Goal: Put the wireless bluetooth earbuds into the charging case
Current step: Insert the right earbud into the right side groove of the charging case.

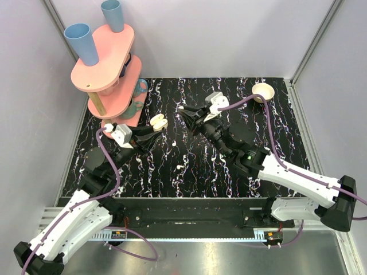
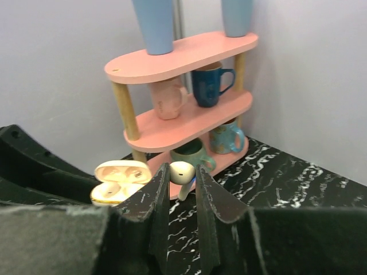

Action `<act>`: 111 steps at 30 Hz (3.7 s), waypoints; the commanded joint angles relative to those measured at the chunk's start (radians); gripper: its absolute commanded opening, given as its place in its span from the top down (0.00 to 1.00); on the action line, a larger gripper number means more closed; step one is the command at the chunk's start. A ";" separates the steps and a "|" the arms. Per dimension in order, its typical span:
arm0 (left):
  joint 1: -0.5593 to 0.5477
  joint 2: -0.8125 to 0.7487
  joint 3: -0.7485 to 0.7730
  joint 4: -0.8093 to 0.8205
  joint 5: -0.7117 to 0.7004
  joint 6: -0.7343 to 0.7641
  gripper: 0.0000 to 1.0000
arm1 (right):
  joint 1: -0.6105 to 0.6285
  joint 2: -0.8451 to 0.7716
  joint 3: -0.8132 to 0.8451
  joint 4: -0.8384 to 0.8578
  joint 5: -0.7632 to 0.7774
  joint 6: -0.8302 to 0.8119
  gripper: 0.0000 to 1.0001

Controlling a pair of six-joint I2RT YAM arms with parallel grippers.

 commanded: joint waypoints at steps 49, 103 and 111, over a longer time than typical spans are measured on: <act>-0.003 -0.011 -0.013 0.103 0.078 0.012 1.00 | 0.095 0.113 0.107 -0.022 -0.056 -0.212 0.83; -0.003 -0.035 -0.009 0.085 0.026 -0.009 1.00 | 0.109 0.149 0.049 0.010 -0.045 -0.183 0.83; -0.003 -0.038 -0.012 0.088 0.014 -0.008 1.00 | 0.107 0.133 0.030 0.021 -0.016 -0.188 0.83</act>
